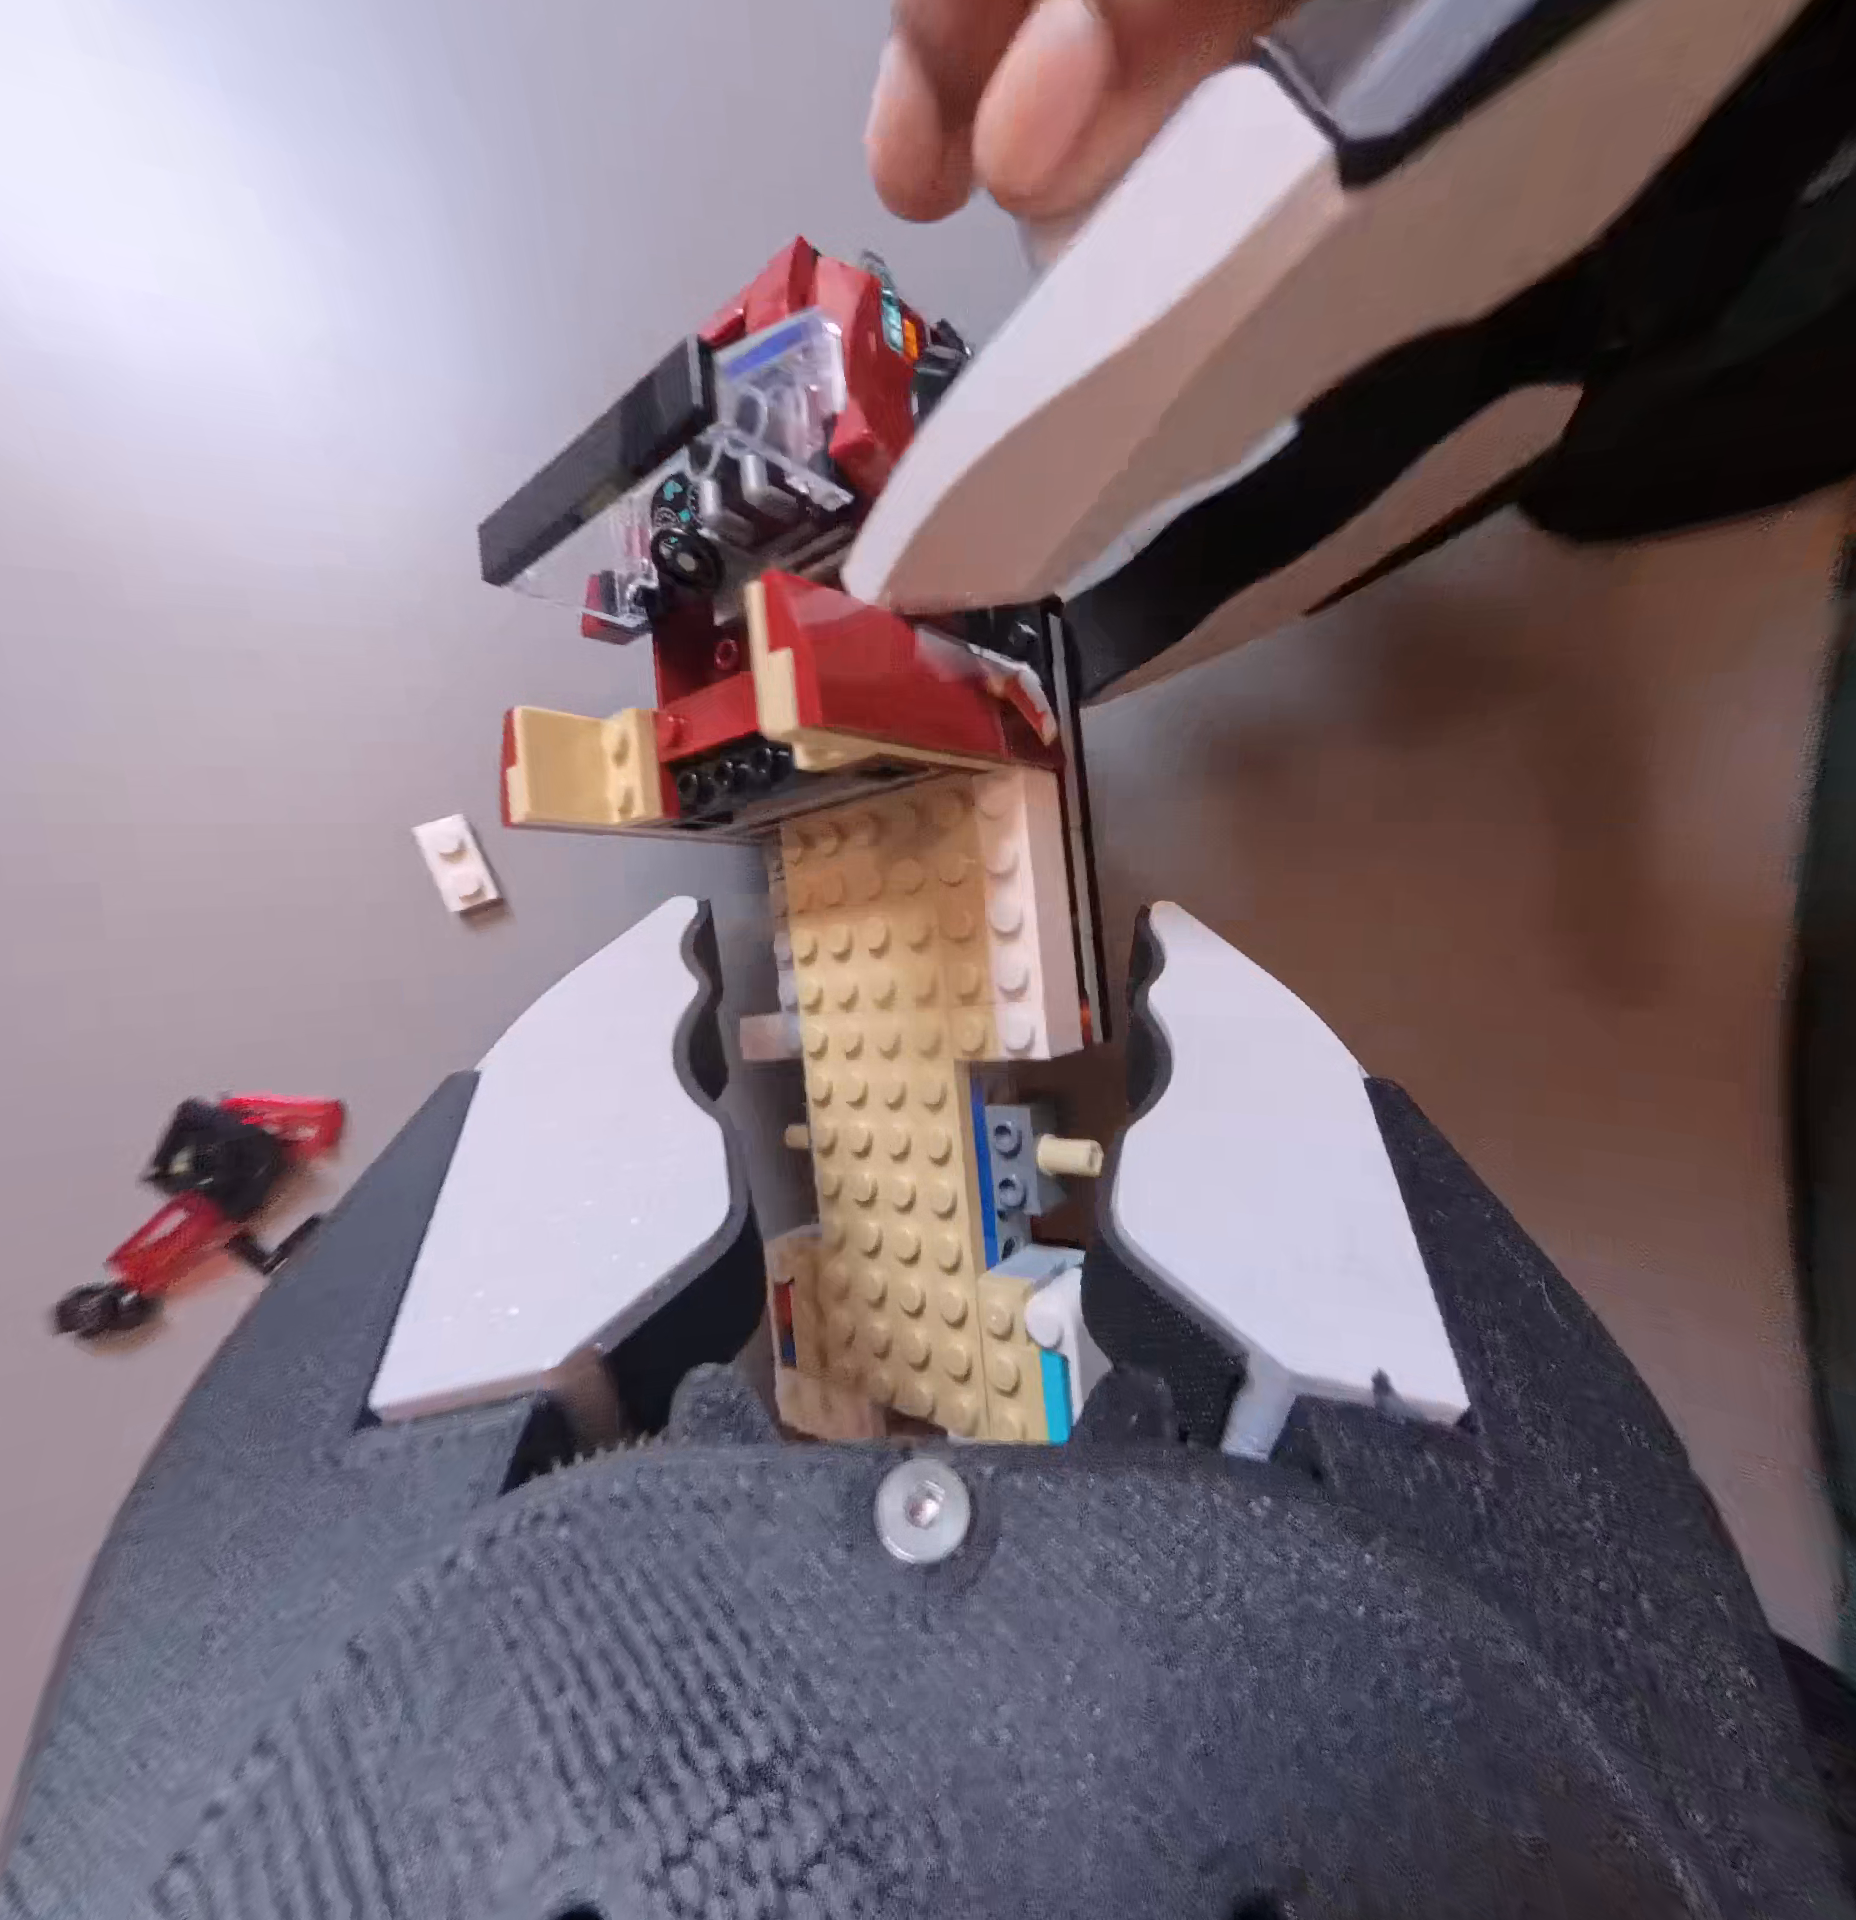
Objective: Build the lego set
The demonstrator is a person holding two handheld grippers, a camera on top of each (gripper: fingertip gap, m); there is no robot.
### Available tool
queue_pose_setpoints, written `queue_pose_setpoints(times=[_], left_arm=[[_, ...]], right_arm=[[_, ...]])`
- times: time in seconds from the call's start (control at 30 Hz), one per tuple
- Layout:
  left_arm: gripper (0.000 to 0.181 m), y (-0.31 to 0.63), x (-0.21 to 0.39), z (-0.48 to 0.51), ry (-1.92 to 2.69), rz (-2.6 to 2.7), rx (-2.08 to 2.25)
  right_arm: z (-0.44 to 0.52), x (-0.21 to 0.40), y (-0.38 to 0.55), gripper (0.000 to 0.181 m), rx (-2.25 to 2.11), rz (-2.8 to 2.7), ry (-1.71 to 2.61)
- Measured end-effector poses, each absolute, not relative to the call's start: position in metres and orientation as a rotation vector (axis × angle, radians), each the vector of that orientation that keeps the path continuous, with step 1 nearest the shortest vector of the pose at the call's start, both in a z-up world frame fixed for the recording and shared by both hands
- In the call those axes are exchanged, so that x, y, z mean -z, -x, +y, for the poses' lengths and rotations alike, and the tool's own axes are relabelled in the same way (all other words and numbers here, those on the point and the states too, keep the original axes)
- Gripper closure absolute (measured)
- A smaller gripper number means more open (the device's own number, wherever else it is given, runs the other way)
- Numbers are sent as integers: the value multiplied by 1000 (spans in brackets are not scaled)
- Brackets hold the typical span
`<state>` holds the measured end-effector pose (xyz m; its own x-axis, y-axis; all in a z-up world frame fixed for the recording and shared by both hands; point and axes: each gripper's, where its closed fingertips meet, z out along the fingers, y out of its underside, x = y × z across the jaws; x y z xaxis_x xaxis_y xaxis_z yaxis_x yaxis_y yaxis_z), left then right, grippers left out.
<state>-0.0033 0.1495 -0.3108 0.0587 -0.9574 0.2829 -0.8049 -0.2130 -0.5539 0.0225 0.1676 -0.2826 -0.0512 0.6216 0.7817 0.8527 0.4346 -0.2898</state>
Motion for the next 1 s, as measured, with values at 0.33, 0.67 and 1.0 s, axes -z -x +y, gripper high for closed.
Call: queue_pose_setpoints(times=[0.33,0.67,1.0], left_arm=[[151,11,305,160,1793,1818,380],[157,8,302,151,1875,1743,521],[157,8,302,146,1894,1728,615]], right_arm=[[172,280,-22,144,159,-1763,1380],[159,250,-12,181,-422,-1649,1770],[160,268,-14,181,-462,-1776,1965]])
